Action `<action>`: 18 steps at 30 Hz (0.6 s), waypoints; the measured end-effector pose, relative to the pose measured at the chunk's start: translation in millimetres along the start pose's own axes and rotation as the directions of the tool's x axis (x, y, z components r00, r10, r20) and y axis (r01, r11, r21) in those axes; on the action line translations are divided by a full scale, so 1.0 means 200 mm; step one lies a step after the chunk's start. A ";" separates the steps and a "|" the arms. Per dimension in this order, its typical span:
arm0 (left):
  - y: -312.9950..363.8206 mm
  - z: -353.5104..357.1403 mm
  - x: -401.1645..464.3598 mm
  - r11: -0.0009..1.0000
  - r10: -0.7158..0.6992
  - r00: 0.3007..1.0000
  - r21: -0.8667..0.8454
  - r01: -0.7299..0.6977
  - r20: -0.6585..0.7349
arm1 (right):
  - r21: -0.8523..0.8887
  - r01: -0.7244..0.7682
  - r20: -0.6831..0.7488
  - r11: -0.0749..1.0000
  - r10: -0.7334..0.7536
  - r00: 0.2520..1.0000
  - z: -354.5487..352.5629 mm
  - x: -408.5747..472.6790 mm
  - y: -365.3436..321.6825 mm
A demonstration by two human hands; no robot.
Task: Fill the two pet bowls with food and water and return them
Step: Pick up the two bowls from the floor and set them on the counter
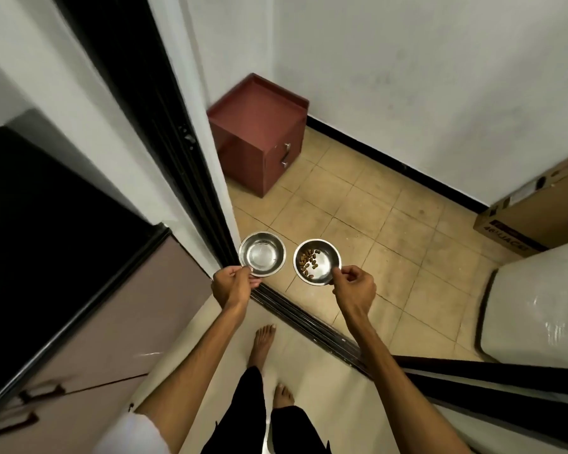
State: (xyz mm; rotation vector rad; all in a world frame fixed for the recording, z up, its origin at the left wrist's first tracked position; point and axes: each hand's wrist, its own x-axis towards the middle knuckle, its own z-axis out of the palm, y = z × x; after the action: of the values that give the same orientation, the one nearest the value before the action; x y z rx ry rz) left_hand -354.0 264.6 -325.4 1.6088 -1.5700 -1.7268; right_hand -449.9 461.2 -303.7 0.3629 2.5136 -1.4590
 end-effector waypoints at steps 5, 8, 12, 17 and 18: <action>0.02 -0.25 -0.12 0.998 0.008 0.996 -0.064 -0.014 -0.094 | -0.017 0.069 0.090 0.997 -0.067 0.994 0.00 -0.19 -0.08; 0.02 -0.39 -0.17 0.993 -0.009 0.988 -0.115 -0.009 -0.152 | -0.021 0.116 0.148 0.993 -0.112 0.983 0.03 -0.30 -0.13; 0.01 -0.60 -0.23 0.982 -0.037 0.978 -0.189 -0.003 -0.207 | -0.039 0.179 0.220 0.983 -0.166 0.961 0.07 -0.45 -0.21; 0.00 -0.85 -0.28 0.975 -0.080 0.955 -0.222 0.016 -0.285 | -0.060 0.232 0.301 0.971 -0.204 0.931 0.16 -0.61 -0.29; -0.01 -0.90 -0.29 0.973 -0.091 0.951 -0.230 0.022 -0.294 | -0.060 0.242 0.313 0.968 -0.212 0.926 0.18 -0.64 -0.30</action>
State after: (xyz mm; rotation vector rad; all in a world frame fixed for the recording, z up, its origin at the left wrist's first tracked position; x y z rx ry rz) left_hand -182.8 223.6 -256.3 1.7193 -1.1528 -1.5308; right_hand -344.8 387.5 -232.9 -0.1681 2.4203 -1.3388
